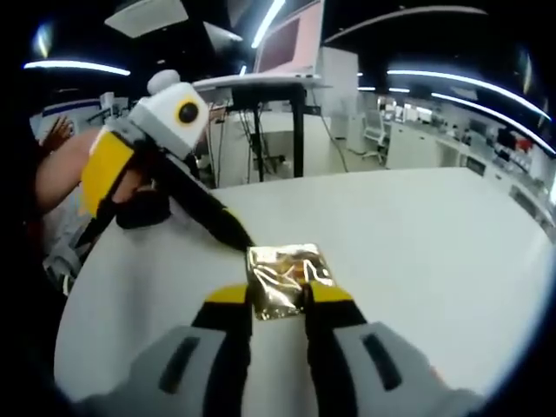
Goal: Arrange the skincare products in the storage area until every visible bottle or jar stands upright without overlapping.
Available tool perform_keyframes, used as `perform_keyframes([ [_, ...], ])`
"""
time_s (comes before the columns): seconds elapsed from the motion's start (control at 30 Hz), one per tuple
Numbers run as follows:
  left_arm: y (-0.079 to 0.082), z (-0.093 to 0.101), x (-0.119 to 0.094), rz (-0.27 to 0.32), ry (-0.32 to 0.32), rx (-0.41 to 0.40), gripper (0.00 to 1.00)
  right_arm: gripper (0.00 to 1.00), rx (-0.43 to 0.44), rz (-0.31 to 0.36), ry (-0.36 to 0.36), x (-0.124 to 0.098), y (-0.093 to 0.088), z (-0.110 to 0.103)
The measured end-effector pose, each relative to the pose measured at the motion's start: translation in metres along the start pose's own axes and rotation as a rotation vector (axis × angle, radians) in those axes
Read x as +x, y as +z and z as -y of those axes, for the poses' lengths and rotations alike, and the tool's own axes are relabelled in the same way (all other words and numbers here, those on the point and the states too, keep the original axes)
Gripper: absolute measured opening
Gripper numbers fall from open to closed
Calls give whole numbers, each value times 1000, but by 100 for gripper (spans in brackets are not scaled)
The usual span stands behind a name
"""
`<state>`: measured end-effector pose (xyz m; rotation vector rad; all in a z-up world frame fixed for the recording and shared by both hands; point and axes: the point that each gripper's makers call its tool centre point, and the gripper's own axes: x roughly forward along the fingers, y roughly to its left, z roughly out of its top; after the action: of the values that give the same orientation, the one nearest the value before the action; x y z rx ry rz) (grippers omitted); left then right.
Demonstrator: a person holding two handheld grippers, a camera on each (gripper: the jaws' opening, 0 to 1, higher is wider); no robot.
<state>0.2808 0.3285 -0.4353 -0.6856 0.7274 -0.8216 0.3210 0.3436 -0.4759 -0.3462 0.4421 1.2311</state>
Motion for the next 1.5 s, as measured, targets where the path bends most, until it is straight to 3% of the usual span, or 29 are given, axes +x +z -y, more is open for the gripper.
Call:
perform_keyframes([
  [0.17,2,0,2,6,-11,-25,79,22,8,12,9,0,1,0],
  [0.43,5,-6,5,-36,19,-11,70,20,11,22,10,1,2,1],
  [0.73,9,-26,6,-56,83,-18,47,18,30,49,15,0,1,6],
  [1.1,13,-46,6,-93,168,46,20,15,34,67,31,-2,1,3],
  [1.33,18,-54,10,-95,190,86,13,13,35,77,38,-2,1,3],
  [1.5,22,-57,11,-106,202,170,3,11,45,86,48,-2,1,2],
])
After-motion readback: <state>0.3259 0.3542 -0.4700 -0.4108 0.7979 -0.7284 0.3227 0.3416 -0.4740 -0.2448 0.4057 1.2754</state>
